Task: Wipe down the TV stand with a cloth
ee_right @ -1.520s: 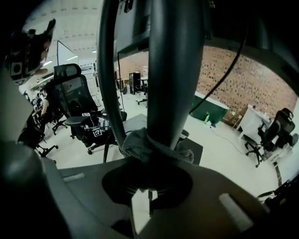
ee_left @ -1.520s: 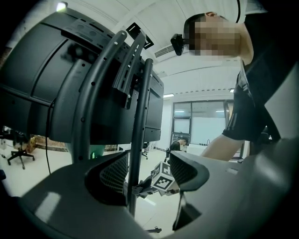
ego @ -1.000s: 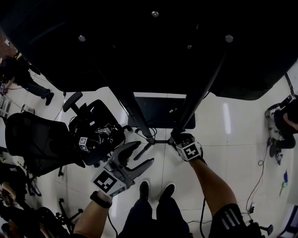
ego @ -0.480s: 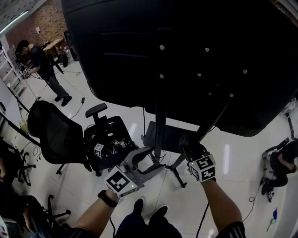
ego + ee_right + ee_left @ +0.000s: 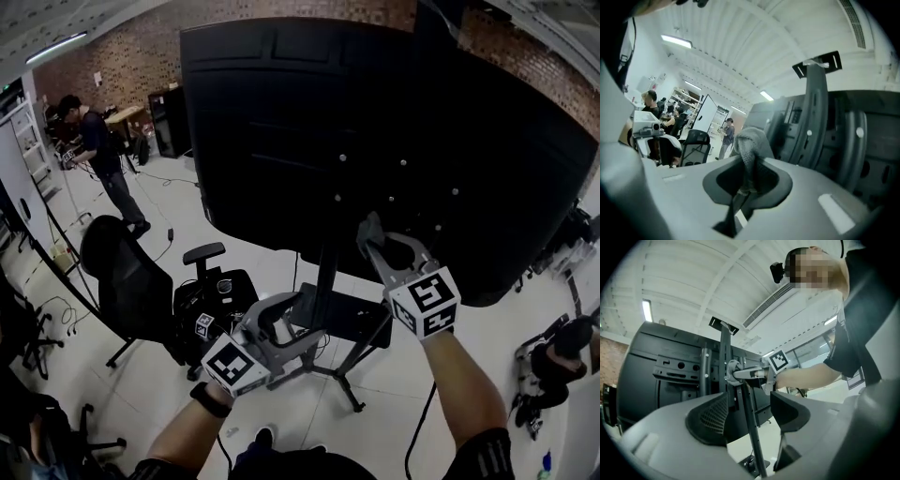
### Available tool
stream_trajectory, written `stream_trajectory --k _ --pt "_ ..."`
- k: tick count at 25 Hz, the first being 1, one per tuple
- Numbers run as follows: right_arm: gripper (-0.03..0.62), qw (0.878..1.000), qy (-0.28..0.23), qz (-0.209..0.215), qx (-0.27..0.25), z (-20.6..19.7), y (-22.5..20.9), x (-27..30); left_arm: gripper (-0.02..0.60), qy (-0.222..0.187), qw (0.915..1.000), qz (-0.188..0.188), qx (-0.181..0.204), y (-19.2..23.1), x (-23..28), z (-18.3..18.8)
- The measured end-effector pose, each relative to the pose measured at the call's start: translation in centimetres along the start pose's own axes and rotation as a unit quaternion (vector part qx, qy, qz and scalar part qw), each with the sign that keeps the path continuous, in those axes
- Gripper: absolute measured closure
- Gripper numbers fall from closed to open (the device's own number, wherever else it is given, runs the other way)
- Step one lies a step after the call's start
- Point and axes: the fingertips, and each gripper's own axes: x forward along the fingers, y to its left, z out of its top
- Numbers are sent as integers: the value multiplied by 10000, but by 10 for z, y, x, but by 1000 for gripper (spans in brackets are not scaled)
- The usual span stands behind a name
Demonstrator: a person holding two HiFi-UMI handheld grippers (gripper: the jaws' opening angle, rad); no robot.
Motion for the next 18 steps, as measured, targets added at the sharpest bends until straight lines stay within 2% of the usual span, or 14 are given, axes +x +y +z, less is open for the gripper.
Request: stream_trajectory --k 4,8,12,15,18 --pt "560 9988 -79 -47 -473 56 -12 17 276 -72 9998 85 159 4 -14 20" --pt "560 9952 32 -294 -929 91 -35 38 276 -172 9997 70 168 13 -19 34" --pt "560 9905 184 -557 -1244 109 -52 55 276 -278 9993 -18 251 14 -29 47" --pt "560 9855 325 -712 -1505 114 -57 76 276 -287 9990 32 327 24 -46 53" --pt "560 9835 453 -809 -1553 114 -57 94 276 -312 9990 141 296 37 -62 52"
